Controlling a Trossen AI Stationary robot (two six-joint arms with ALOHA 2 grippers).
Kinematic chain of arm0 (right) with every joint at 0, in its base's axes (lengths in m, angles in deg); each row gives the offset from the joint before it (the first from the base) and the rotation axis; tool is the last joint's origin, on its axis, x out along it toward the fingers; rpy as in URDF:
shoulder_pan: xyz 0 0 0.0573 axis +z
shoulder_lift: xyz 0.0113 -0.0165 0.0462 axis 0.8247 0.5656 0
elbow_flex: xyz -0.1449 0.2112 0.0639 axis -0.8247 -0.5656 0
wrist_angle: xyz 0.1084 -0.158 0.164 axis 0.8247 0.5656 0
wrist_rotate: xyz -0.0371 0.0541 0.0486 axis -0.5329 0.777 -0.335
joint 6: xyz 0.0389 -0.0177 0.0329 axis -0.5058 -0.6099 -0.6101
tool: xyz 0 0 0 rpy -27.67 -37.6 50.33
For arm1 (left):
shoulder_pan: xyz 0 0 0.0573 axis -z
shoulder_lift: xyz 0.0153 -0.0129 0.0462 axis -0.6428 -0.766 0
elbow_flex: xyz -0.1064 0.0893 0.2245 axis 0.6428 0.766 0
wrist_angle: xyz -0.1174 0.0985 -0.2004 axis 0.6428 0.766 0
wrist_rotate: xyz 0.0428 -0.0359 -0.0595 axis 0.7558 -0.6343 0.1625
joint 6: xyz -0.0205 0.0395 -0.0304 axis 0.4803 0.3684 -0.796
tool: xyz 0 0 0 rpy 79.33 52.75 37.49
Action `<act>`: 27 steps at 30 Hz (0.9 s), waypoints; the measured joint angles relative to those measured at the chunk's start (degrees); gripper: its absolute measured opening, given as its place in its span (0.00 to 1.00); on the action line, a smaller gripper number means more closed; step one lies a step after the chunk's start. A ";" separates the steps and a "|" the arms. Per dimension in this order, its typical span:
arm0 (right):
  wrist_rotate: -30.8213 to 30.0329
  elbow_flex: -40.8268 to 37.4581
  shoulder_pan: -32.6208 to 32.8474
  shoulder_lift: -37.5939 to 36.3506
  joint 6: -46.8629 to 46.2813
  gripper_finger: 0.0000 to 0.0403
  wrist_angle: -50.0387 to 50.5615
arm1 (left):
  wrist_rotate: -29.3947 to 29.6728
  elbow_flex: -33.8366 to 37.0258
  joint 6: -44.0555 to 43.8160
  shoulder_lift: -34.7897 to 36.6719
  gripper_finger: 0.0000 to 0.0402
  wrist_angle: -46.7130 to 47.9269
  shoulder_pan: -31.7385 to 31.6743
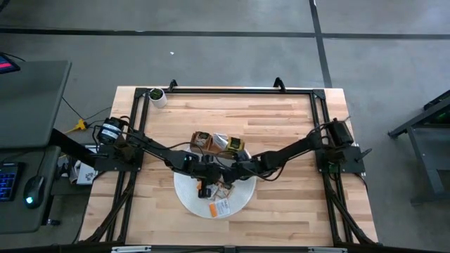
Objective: Pick & Place Tea
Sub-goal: Put the orange tea bag into the middle section of the wooden organizer
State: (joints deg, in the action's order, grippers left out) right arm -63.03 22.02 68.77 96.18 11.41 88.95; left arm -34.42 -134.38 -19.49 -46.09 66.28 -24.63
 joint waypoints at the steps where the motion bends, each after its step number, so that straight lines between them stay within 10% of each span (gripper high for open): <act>1: 0.73 0.02 -0.02 0.65 -0.07 0.51 -1.36 | 0.00 0.02 0.30 0.00 0.00 -0.07 0.00; 13: 2.02 0.00 -0.09 2.20 1.25 0.44 -3.91 | -1.35 0.07 1.03 0.02 0.00 0.22 0.04; 27: 5.62 0.00 -0.16 2.20 5.20 0.02 -3.45 | -1.59 0.02 2.06 0.02 0.01 0.20 0.00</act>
State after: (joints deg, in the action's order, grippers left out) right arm -57.41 22.02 68.61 98.39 16.61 85.50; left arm -36.01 -134.36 -17.43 -46.06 66.47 -24.63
